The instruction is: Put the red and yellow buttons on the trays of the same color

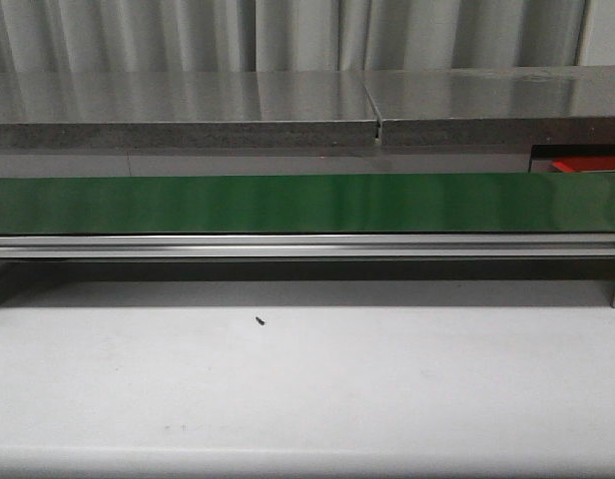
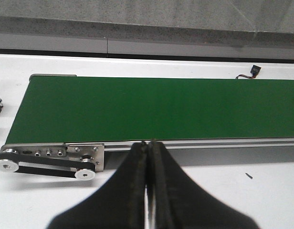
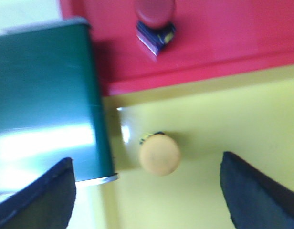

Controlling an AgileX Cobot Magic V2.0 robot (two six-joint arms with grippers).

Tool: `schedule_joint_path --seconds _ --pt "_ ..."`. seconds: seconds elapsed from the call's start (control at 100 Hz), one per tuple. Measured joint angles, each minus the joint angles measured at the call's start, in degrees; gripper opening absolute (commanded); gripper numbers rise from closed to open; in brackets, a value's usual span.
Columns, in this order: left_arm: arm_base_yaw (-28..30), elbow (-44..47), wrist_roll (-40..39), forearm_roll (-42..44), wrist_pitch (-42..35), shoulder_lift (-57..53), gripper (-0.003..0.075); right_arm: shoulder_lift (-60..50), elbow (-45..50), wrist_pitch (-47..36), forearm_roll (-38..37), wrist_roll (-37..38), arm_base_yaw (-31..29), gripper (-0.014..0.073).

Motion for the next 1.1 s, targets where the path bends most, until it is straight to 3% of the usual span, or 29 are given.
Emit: schedule_joint_path --seconds 0.55,0.77,0.91,1.1 --pt "0.00 0.00 0.00 0.00 0.00 0.00 -0.0019 -30.37 22.99 -3.32 0.22 0.00 16.52 0.0615" --pt "0.00 0.00 0.00 0.00 0.00 0.00 -0.0019 -40.32 32.53 -3.46 0.22 0.00 19.36 0.0603" --pt "0.00 0.00 0.00 0.00 0.00 0.00 -0.0019 -45.68 35.93 -3.46 0.22 0.00 19.36 0.0461" --pt "0.00 0.00 0.00 0.00 0.00 0.00 -0.0019 -50.55 36.74 -3.46 0.22 0.00 19.36 0.0051"
